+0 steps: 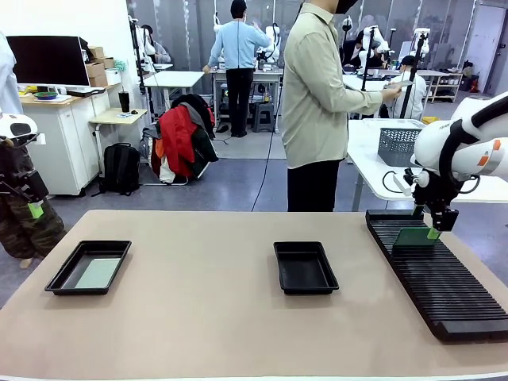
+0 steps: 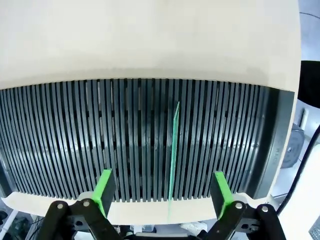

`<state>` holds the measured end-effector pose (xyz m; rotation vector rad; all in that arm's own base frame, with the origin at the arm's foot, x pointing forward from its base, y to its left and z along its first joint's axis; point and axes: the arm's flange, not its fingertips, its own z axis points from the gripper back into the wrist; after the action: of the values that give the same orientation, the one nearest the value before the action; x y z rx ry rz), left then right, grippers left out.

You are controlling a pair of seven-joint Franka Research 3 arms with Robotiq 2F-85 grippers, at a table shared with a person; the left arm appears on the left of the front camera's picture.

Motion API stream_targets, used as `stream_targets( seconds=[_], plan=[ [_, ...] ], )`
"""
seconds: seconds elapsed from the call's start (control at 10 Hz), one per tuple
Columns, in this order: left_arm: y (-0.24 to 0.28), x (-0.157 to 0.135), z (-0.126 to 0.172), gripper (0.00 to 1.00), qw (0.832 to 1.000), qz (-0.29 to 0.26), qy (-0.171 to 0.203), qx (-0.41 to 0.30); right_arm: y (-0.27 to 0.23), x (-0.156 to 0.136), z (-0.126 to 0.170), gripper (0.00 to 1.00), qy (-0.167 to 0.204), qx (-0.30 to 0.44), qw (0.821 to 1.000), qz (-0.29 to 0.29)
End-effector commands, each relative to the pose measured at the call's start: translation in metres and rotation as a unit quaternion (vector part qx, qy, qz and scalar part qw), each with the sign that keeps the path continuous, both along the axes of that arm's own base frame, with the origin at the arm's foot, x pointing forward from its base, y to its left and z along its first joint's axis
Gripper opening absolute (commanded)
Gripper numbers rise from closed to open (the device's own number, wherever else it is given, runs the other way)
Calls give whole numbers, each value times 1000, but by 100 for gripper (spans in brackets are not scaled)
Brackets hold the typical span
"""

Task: Inspect and transfer BCBs to ESD trays.
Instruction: Pick up the Blank PCB from the PCB Rack and place it in the right ESD tray.

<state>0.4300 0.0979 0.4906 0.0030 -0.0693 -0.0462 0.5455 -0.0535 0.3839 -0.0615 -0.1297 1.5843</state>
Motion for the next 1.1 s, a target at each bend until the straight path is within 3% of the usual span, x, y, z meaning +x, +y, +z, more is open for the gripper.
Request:
stream_targets(
  seconds=[0.0, 0.8, 1.0],
  plan=[
    [0, 0, -1, 100, 1000, 2, -4, -1, -4, 8, -10, 100, -12, 10, 1000, -4],
    [0, 0, -1, 100, 1000, 2, -4, -1, -14, 4, -30, 100, -32, 25, 999, -36],
    [0, 0, -1, 100, 1000, 2, -4, -1, -13, 3, -32, 95, -37, 31, 998, -35]
  ],
)
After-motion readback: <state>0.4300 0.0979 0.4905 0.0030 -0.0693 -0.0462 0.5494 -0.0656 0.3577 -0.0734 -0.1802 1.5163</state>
